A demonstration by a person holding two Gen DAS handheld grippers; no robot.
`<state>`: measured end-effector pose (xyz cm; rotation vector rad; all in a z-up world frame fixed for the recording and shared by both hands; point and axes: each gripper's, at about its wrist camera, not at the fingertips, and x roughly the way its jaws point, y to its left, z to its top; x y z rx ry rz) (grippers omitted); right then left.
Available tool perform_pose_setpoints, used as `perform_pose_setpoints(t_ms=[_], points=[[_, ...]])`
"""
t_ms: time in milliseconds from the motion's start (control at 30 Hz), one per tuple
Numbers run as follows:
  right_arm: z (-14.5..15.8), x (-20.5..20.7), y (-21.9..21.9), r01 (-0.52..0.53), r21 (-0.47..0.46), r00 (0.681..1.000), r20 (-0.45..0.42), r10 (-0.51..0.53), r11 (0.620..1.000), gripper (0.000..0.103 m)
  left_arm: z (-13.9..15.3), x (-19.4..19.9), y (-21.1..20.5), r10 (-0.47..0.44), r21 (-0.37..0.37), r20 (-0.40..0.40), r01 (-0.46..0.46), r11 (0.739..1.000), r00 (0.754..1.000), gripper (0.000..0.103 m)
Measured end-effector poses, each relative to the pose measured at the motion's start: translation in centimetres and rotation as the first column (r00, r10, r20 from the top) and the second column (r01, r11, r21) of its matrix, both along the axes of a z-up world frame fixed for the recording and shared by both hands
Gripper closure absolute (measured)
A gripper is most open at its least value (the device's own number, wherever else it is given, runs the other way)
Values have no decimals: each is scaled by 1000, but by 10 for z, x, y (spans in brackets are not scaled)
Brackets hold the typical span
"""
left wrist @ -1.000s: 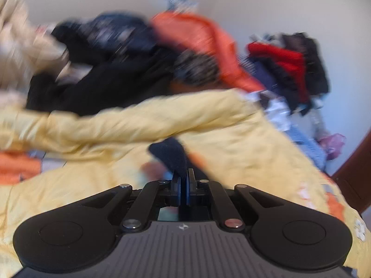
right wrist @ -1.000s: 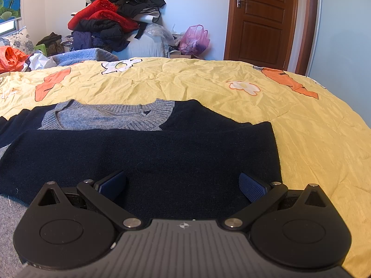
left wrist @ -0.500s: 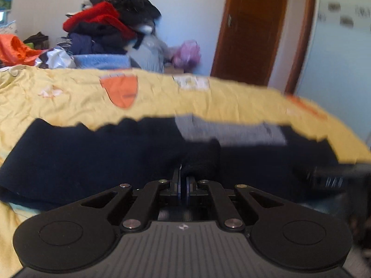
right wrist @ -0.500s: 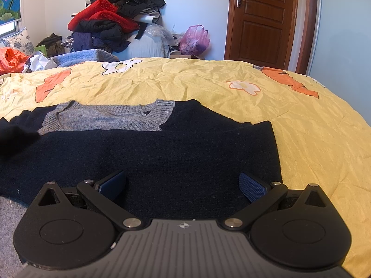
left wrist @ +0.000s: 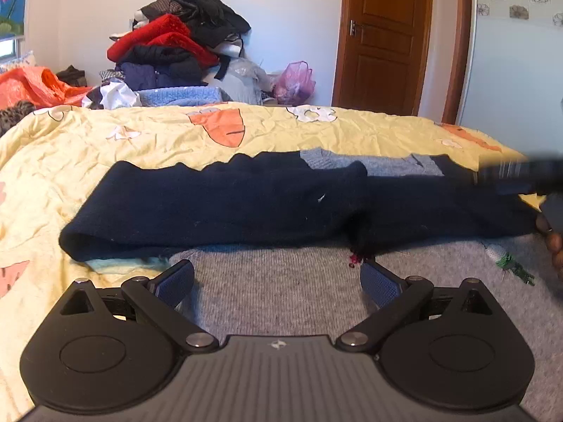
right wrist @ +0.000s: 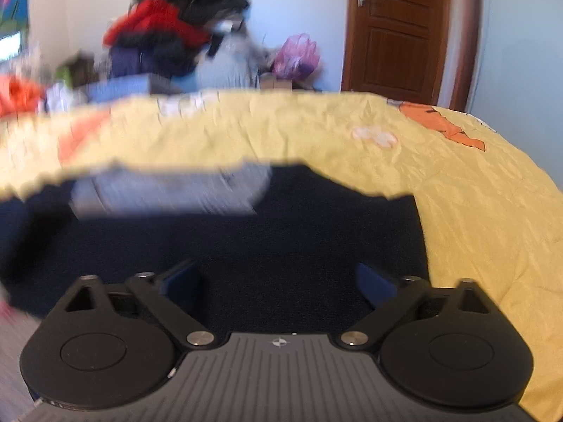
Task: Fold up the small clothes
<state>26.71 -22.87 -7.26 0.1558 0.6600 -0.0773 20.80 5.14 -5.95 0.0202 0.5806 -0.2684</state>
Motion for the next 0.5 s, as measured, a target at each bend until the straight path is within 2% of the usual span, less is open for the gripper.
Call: perform_pose_setpoints(t_ms=[67, 100, 167, 200, 233, 267, 300, 400, 467, 500], points=[[17, 0, 8, -49, 189, 998, 53, 40, 981, 9, -1, 4, 0, 21, -10, -10, -21, 1000, 1000, 1], [23, 5, 17, -103, 283, 994, 52, 92, 954, 6, -2, 6, 1, 34, -8, -26, -34, 999, 999, 1], [24, 23, 39, -195, 446, 977, 10, 213, 873, 6, -2, 6, 5, 54, -25, -35, -55, 998, 998, 1], [21, 34, 50, -219, 525, 963, -16, 268, 823, 9, -3, 5, 8, 60, -41, -28, -62, 997, 998, 1], [16, 44, 60, -220, 593, 953, -40, 301, 774, 11, -3, 3, 11, 70, -52, -21, -71, 996, 997, 1], [11, 54, 69, -212, 637, 943, -66, 326, 741, 14, -3, 2, 12, 82, -56, -18, -82, 995, 997, 1], [7, 62, 78, -199, 654, 936, -95, 339, 730, 17, -3, 2, 12, 89, -57, -17, -90, 994, 996, 1], [0, 77, 97, -175, 638, 929, -144, 340, 750, 21, -2, 3, 10, 85, -51, -16, -85, 995, 996, 1], [1, 81, 101, -176, 628, 932, -142, 333, 758, 33, -2, 1, 10, 78, -55, -11, -79, 995, 997, 1], [1, 83, 103, -176, 619, 932, -145, 332, 765, 54, -2, 1, 10, 77, -58, -12, -77, 995, 997, 1]])
